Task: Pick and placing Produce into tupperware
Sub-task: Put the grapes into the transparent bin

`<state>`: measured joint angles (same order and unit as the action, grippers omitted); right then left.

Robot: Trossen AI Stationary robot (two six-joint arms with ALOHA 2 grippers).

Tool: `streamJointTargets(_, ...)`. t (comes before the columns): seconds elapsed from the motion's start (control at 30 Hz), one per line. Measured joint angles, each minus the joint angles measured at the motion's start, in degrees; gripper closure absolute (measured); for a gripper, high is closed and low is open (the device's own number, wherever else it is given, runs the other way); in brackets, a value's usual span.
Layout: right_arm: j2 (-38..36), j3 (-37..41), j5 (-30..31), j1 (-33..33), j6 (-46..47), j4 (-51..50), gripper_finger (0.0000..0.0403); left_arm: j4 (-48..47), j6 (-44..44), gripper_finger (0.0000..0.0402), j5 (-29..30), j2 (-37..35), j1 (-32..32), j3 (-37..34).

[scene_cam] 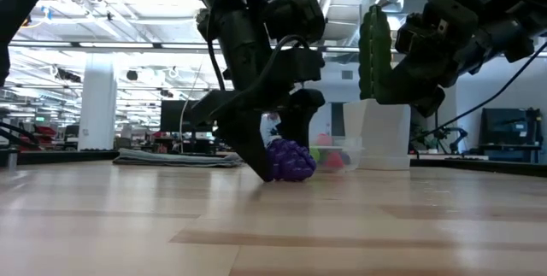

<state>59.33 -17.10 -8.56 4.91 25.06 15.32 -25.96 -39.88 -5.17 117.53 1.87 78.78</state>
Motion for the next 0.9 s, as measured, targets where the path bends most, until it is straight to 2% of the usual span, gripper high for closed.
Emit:
streamJointTargets(0.2,0.0,0.04,0.04,0.0,0.0,-0.11,0.022,0.07,0.16,0.0092,-0.16,0.07,-0.02,0.17)
streamJointTargets(0.6,0.0,0.02,0.06,0.07,-0.07,-0.25,0.022,-0.61,0.48,0.0199,-0.5,0.01,-0.09,0.22)
streamJointTargets(0.73,0.0,0.02,0.06,0.07,-0.04,-0.28,0.022,-0.31,1.83,0.0206,-0.36,-0.01,-0.09,0.24)
streamJointTargets(0.9,0.0,0.02,0.06,0.07,-0.05,-0.28,0.022,-0.09,4.77,0.0194,0.85,-0.51,-0.31,0.76)
